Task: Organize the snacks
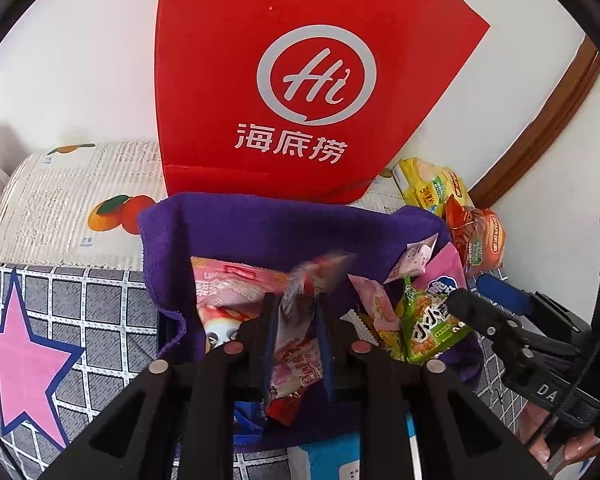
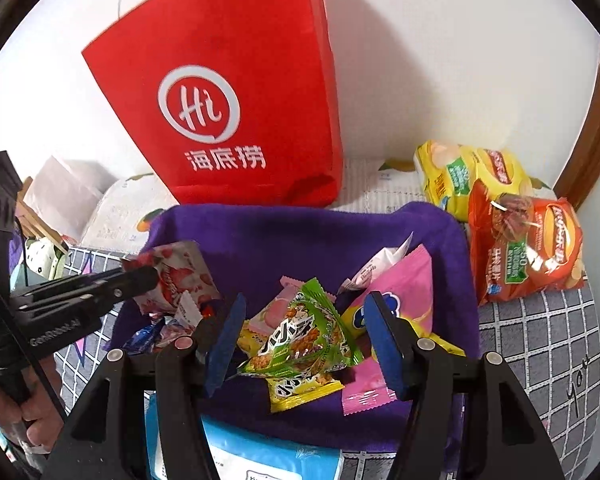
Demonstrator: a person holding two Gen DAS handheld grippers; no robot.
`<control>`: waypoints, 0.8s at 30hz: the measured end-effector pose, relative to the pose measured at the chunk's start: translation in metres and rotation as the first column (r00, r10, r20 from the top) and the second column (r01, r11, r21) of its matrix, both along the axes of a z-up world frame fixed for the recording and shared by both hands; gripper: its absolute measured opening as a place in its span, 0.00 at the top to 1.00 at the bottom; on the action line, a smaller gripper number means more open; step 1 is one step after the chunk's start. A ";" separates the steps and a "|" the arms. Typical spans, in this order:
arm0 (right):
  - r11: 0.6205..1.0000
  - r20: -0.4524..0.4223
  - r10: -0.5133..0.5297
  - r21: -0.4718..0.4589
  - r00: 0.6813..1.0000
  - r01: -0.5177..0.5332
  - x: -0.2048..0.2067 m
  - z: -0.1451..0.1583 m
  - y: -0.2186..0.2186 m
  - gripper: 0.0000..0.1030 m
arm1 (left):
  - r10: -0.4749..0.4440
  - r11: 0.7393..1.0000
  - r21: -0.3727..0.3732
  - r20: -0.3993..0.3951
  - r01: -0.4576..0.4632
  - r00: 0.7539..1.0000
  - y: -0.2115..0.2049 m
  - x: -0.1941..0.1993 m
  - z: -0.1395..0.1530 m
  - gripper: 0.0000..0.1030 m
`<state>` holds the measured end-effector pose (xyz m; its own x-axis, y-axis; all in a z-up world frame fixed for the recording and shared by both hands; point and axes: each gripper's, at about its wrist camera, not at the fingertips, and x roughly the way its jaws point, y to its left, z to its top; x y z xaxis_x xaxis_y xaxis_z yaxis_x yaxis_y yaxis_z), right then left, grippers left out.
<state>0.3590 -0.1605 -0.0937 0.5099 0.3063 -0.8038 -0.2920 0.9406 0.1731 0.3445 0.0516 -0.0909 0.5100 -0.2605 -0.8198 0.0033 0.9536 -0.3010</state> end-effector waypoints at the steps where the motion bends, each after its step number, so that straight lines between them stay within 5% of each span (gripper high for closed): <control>1: 1.000 0.010 -0.002 -0.004 1.000 0.002 -0.002 0.004 0.000 0.41 | 0.002 1.000 0.003 0.002 -0.002 1.000 0.000 -0.001 0.002 0.64; 2: 1.000 0.020 -0.004 -0.005 1.000 0.005 -0.004 0.007 0.000 0.41 | 0.009 1.000 0.013 0.011 -0.009 1.000 0.000 -0.003 0.005 0.56; 12: 0.999 0.088 -0.042 0.016 0.995 0.041 -0.046 0.045 -0.002 0.41 | -0.009 0.998 0.068 0.096 0.003 0.995 -0.008 -0.025 0.041 0.51; 24: 0.985 0.144 -0.169 0.047 0.975 0.164 -0.155 0.082 -0.040 0.37 | -0.074 0.989 0.136 0.189 0.048 0.979 -0.040 -0.093 0.083 0.42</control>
<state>0.2043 -0.2001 -0.0114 0.6676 0.2330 -0.7071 -0.1562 0.9725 0.1730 0.2517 0.0112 -0.0082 0.6480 -0.1935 -0.7366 0.1084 0.9808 -0.1623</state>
